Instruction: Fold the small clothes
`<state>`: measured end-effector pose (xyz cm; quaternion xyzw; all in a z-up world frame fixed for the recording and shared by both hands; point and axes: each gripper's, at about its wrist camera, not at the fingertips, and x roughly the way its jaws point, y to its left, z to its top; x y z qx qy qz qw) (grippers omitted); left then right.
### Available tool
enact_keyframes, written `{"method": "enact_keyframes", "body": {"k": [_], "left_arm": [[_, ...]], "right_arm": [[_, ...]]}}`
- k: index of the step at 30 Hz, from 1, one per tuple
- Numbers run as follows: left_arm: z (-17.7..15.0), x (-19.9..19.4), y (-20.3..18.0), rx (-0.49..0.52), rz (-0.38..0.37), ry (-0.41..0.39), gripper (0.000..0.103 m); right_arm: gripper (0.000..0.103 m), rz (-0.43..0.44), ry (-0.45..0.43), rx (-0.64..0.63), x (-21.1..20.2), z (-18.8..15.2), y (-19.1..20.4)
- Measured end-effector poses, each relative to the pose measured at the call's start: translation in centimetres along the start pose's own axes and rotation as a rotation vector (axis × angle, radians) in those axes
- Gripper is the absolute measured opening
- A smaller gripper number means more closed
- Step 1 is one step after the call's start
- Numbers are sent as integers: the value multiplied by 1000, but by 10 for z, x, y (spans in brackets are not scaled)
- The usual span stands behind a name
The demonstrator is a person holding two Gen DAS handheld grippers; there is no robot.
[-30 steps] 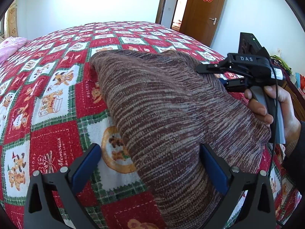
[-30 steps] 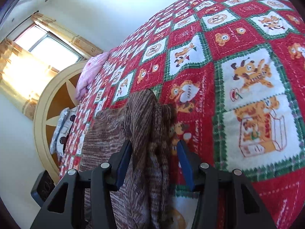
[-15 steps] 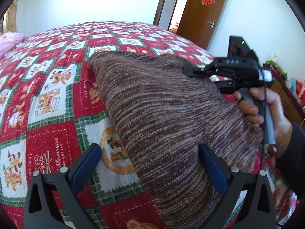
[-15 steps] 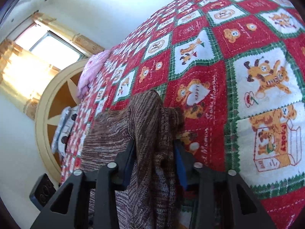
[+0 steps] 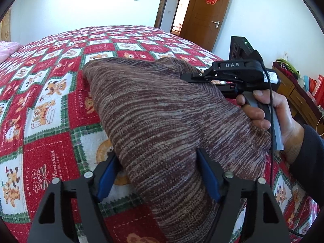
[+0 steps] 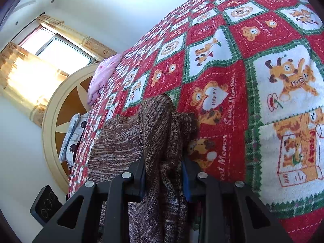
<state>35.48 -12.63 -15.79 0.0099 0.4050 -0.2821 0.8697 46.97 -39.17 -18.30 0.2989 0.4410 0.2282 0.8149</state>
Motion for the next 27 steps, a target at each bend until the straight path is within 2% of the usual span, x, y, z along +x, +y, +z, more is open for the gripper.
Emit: {"method": "enact_keyframes", "body": {"k": [4, 9, 15, 19, 27], "left_arm": [[2, 1, -5, 21, 26, 10, 73], [3, -1, -7, -1, 22, 32, 54], [3, -12, -13, -33, 39, 38, 36], [-1, -28, -24, 1, 80, 30, 35], [-12, -85, -30, 31, 90, -37, 34]], "right_arm": [[26, -19, -2, -6, 0, -1, 2], [24, -120, -31, -82, -3, -8, 22], [21, -166, -85, -122, -16, -17, 45], [21, -130, -122, -160, -34, -26, 67], [21, -71, -148, -185, -59, -47, 106]]}}
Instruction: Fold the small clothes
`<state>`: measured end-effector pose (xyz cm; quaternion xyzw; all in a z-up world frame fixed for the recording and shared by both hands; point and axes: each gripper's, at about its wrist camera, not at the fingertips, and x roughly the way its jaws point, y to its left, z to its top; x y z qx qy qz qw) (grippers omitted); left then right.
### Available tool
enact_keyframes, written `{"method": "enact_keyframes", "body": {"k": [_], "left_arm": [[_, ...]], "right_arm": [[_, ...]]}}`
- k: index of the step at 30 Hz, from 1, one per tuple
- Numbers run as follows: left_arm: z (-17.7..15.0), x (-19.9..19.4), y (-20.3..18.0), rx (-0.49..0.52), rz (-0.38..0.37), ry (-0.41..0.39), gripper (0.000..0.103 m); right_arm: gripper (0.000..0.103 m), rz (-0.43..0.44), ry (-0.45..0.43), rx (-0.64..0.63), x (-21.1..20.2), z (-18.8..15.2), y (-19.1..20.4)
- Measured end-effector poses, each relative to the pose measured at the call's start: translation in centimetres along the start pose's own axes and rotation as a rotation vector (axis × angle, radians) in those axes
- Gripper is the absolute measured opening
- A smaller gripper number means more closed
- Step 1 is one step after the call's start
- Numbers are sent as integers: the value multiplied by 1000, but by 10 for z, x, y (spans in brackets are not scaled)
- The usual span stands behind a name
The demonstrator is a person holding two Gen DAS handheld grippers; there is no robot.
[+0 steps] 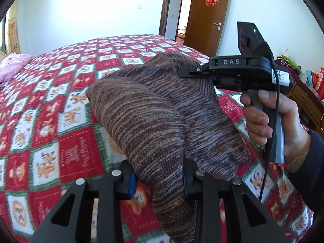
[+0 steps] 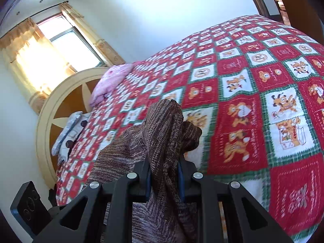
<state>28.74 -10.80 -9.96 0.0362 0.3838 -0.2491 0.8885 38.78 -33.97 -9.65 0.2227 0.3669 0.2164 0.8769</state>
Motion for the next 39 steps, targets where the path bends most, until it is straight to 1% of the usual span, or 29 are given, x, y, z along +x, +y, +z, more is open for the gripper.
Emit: {"method": "enact_keyframes", "body": {"k": [5, 8, 14, 22, 27, 33, 39], "left_arm": [[-12, -23, 10, -8, 21, 3, 34], [-23, -38, 18, -15, 32, -10, 34], [-41, -67, 29, -28, 81, -33, 34], [-62, -102, 58, -88, 130, -73, 34], [-72, -113, 73, -122, 165, -81, 34], [-83, -126, 91, -165, 188, -89, 34], [-93, -141, 99, -164, 225, -94, 34]], "right_arm": [[21, 35, 13, -29, -4, -13, 25], [21, 59, 21, -39, -1, -23, 42], [21, 109, 38, -55, 12, -38, 76], [21, 176, 71, -96, 37, -49, 128], [21, 208, 97, -111, 57, -57, 153], [21, 231, 124, -125, 76, -64, 176], [20, 259, 143, -152, 90, -67, 204]]}}
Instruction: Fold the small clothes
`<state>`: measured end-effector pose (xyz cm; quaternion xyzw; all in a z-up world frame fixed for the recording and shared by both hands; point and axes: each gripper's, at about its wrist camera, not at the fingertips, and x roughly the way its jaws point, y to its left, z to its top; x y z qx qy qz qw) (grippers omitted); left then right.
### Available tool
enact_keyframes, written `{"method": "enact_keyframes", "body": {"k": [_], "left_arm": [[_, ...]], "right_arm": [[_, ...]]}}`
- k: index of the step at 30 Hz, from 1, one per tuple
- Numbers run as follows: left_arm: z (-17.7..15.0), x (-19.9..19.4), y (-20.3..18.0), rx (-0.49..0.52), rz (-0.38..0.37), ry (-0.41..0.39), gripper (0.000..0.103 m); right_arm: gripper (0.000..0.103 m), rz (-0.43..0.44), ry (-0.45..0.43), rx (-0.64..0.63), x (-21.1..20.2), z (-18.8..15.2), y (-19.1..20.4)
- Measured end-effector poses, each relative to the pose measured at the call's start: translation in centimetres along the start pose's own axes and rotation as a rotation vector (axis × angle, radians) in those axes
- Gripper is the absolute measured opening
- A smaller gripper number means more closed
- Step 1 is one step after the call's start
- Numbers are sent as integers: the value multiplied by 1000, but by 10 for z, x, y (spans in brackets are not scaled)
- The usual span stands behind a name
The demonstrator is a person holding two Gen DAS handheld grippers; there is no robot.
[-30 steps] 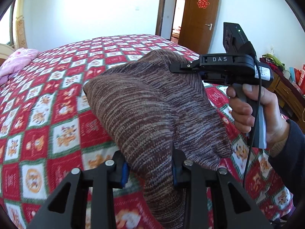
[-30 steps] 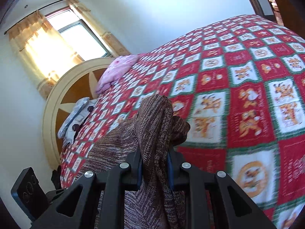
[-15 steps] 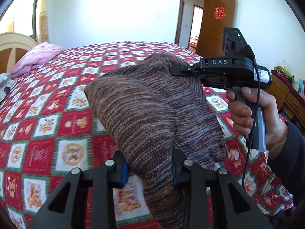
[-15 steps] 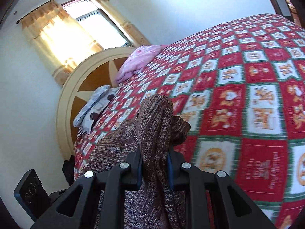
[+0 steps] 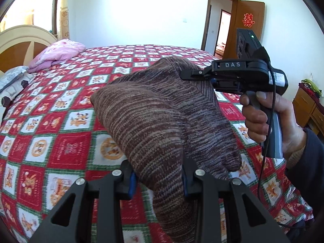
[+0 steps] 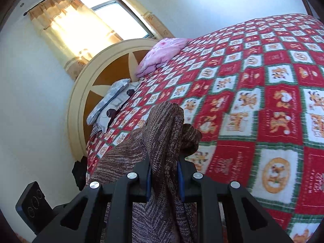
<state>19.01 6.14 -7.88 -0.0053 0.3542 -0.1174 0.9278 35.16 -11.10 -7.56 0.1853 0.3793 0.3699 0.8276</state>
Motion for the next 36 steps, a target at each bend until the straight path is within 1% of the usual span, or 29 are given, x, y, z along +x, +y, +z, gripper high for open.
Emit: {"method": "enact_keyframes", "body": {"k": [6, 14, 24, 33, 36], "left_arm": [[-5, -10, 20, -20, 34, -19, 34], [-16, -8, 42, -27, 68, -8, 34], [-30, 5, 57, -62, 85, 30, 34], [-41, 18, 62, -78, 87, 66, 34], [-46, 20, 62, -71, 88, 62, 34]], "right_arm": [[20, 24, 28, -15, 24, 1, 19], [20, 37, 82, -31, 58, 0, 37], [20, 22, 149, -12, 99, -7, 35], [20, 6, 179, 11, 118, -12, 25], [20, 3, 188, 15, 122, -13, 22]]}}
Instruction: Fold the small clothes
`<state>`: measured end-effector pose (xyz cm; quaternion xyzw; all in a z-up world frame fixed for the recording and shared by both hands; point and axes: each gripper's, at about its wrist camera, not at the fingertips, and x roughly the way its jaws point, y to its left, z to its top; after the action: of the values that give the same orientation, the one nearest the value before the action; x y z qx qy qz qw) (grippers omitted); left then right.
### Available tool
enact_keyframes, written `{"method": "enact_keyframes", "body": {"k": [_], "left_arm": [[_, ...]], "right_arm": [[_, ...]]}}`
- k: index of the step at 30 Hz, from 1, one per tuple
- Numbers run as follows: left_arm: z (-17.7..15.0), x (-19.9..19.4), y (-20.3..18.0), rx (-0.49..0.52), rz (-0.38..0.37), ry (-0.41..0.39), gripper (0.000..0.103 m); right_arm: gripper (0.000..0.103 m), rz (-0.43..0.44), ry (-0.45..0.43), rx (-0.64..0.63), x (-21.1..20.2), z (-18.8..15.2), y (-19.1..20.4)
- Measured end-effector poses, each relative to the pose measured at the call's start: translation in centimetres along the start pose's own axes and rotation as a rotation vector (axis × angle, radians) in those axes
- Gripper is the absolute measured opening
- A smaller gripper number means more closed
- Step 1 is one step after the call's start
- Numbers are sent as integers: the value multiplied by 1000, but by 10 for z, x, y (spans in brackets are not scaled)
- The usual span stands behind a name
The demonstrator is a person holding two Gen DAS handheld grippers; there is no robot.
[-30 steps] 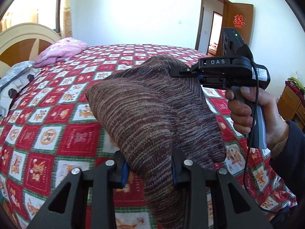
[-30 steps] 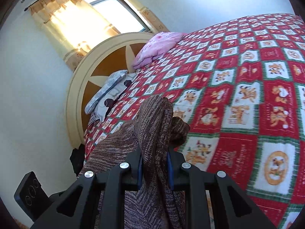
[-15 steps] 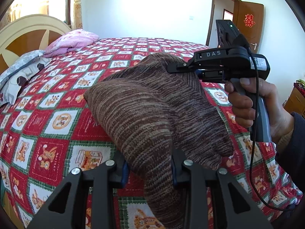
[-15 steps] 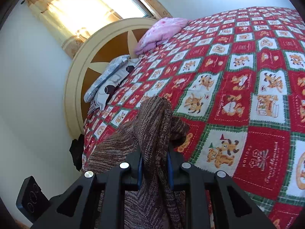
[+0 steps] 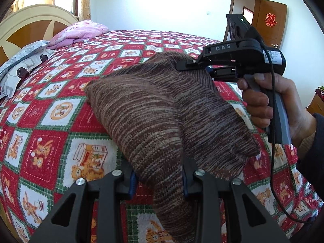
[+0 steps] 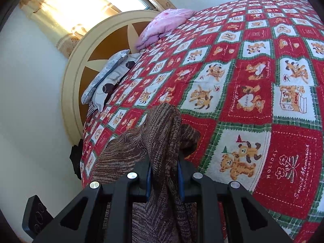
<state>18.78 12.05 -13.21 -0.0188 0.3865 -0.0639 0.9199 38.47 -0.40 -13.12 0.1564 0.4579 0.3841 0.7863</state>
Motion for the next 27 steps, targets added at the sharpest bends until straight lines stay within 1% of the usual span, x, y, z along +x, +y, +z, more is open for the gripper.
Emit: {"method": "enact_keyframes", "body": {"k": [5, 10, 16, 17, 19, 21, 23, 25, 26, 27], "left_arm": [[-11, 12, 1, 12, 14, 20, 35], [-13, 12, 2, 13, 4, 9, 37], [-14, 11, 2, 5, 23, 12, 45], [-14, 10, 2, 5, 30, 15, 48], [-14, 9, 3, 4, 28, 17, 50], [-14, 5, 2, 11, 40, 19, 62], [-15, 1, 0, 33, 67, 11, 69], [-15, -4, -2, 49, 81, 4, 69], [-14, -8, -3, 57, 84, -1, 71], [-12, -14, -3, 66, 93, -18, 75]], "right_arm": [[21, -29, 22, 14, 10, -3, -9], [21, -61, 32, 33, 17, -7, -18], [23, -82, 47, 46, 21, -8, -19], [23, -87, 49, 49, 20, -9, -20], [28, -95, 46, 57, 17, -9, -21], [28, -103, 30, 59, 11, -10, -21], [28, -105, 5, 56, 3, -12, -20], [28, -104, -32, 51, -9, -15, -18], [28, -104, -52, 48, -16, -17, -16], [28, -102, -76, 43, -25, -19, -14]]}}
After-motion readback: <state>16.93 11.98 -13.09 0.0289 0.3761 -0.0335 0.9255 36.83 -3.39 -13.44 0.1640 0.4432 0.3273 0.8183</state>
